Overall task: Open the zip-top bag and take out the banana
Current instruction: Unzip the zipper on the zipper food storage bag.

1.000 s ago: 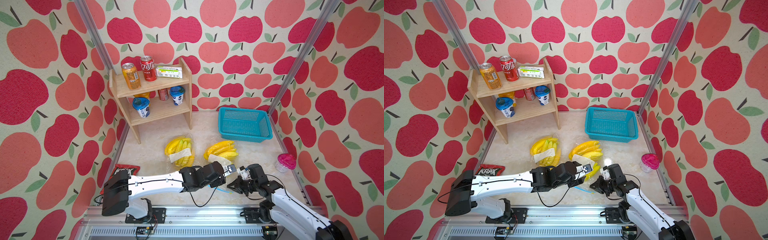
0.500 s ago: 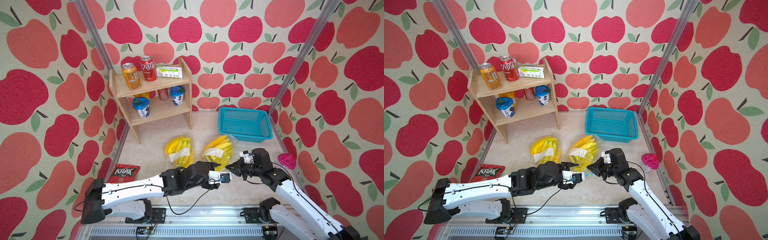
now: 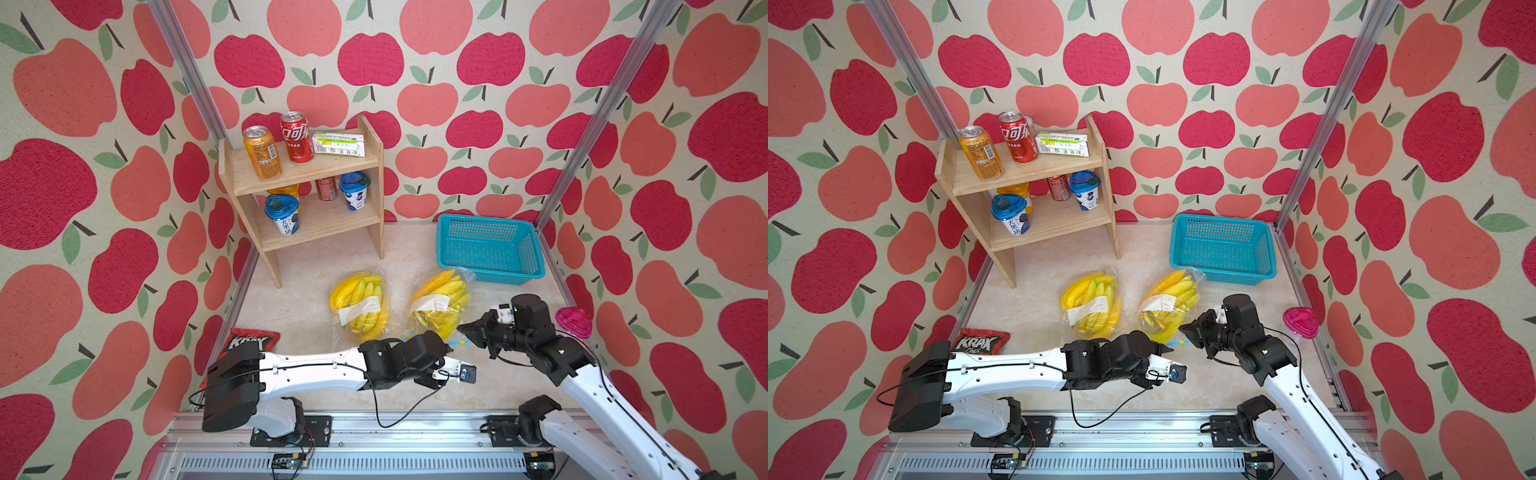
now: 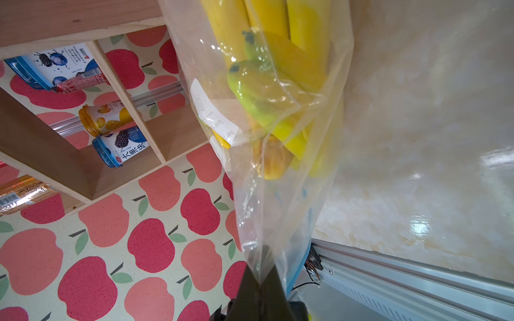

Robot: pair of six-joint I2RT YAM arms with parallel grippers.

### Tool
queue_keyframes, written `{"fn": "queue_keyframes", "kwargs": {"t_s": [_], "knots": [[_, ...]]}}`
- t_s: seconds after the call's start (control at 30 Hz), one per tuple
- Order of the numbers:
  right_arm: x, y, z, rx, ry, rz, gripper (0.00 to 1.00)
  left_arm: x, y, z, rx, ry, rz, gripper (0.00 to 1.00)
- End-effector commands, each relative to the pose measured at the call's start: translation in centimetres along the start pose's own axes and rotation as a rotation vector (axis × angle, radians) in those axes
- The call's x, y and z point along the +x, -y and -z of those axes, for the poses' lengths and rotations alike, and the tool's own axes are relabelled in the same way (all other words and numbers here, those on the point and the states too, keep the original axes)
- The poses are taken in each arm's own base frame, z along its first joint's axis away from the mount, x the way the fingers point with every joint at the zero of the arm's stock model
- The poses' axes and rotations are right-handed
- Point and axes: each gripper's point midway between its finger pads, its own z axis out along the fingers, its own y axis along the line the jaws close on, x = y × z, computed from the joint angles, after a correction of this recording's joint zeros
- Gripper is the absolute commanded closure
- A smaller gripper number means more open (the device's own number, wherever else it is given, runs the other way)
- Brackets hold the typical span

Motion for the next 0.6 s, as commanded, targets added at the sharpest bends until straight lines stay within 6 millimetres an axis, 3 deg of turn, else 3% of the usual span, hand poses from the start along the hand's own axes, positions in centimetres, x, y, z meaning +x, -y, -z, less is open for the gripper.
{"fn": "queue_keyframes", "kwargs": {"t_s": [0.0,0.2,0.37,0.57], "knots": [[0.1,-1.1,0.5,-0.026,0.014,-0.013,1.0,-1.6,-4.1,-0.1,-0.183,0.008,0.037,0.5],[-0.2,0.0,0.8,-0.022,0.043,-0.053,1.0,-2.5,-6.5,1.3,-0.304,0.043,0.081,0.5],[-0.3,0.2,0.9,-0.031,0.053,-0.078,1.0,-2.2,-6.3,-0.1,-0.3,0.015,0.064,0.49],[-0.7,0.6,1.3,-0.026,0.091,-0.113,1.0,-2.9,-6.8,0.6,-0.312,0.052,0.084,0.49]]}}
